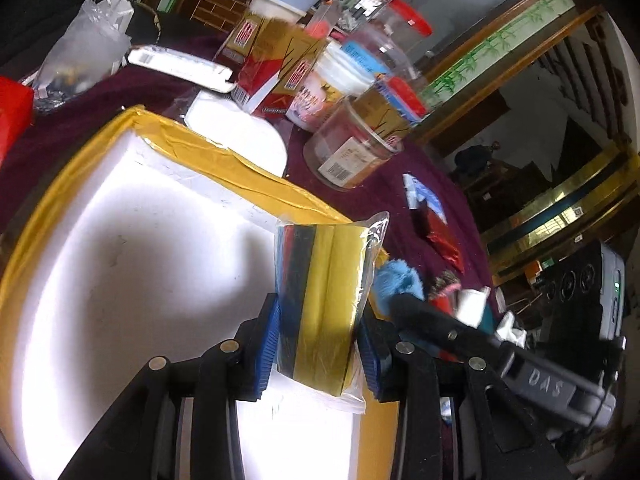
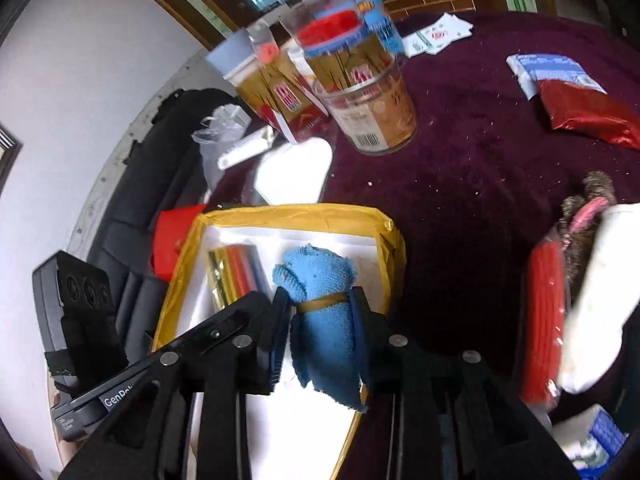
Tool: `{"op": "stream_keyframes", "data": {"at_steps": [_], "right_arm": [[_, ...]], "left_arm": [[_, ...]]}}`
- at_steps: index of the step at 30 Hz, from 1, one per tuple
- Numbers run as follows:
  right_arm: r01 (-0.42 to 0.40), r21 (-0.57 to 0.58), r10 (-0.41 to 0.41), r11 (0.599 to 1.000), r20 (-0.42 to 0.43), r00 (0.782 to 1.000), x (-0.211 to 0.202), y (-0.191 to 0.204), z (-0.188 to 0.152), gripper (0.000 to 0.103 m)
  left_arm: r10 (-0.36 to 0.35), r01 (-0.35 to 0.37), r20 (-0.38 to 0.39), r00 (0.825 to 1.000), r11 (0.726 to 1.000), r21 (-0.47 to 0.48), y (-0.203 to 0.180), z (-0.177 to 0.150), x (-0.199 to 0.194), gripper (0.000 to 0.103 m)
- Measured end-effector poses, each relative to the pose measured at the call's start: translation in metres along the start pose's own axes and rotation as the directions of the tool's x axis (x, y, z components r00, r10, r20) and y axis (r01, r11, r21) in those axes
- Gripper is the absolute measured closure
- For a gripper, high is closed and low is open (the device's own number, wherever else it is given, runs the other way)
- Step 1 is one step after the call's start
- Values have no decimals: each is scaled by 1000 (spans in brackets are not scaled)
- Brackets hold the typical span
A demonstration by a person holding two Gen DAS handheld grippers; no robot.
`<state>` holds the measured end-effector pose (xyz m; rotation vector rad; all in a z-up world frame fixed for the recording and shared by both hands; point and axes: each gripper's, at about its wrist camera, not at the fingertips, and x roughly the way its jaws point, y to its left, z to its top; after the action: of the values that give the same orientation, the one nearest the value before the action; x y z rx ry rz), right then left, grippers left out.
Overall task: Organize soft objects
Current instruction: 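Lower the sponge pack into the tray with left tool while right tool places blue cloth, then grasp the blue Vinda tissue box with the left tool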
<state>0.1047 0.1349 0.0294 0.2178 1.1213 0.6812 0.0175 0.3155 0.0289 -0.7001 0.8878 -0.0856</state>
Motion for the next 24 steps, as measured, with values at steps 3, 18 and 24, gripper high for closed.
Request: {"op": "stream_keyframes", "data": {"at_steps": [3, 18, 24], "right_arm": [[-1, 15, 1, 1000, 10, 1000, 1, -3, 0, 57], [321, -123, -227, 939, 479, 848, -198, -50, -67, 11], [357, 32, -332, 933, 459, 824, -228, -140, -105, 11]], "left_arm": [[28, -28, 2, 1000, 999, -19, 0, 1, 5, 45], [-47, 34, 86, 995, 988, 149, -79, -48, -59, 30], [47, -54, 27, 999, 924, 378, -140, -97, -26, 29]]}}
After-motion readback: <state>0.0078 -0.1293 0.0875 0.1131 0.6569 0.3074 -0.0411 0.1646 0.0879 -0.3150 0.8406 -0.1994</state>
